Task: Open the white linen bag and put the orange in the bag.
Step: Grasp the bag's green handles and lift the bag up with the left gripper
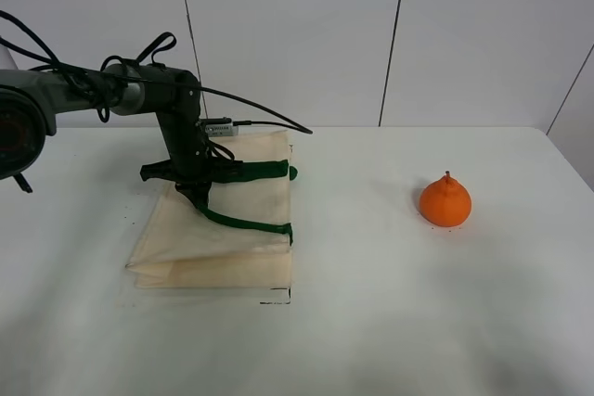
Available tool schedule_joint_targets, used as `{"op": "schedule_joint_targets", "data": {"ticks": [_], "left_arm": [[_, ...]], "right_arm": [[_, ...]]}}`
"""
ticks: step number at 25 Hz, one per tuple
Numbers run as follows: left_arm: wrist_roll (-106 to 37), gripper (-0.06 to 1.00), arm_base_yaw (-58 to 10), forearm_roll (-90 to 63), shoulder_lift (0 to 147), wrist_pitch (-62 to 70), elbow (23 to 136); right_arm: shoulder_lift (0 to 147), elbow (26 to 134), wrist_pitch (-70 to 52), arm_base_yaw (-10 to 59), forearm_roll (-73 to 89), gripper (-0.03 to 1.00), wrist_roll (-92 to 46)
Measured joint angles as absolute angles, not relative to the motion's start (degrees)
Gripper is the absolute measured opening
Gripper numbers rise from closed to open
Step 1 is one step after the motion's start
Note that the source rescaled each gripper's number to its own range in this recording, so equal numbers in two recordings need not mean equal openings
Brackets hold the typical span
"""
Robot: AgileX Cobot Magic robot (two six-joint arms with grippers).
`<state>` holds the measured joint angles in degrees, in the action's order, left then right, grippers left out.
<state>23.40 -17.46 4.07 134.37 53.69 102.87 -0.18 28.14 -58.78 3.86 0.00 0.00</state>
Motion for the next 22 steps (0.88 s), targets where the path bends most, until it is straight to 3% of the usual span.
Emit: {"op": "schedule_joint_targets", "data": {"ticks": [8,22], "left_arm": [[23.03,0.00,-17.46,3.89,129.33,57.02,105.75],[14.13,0.00,-21.18,3.87,116.36,68.12,121.70]], "right_arm": [[-0.18,28.14,-58.78,3.86,0.00,1.00,0.00],[-0.18,28.14,-58.78,3.86,0.00,1.00,0.00]]}}
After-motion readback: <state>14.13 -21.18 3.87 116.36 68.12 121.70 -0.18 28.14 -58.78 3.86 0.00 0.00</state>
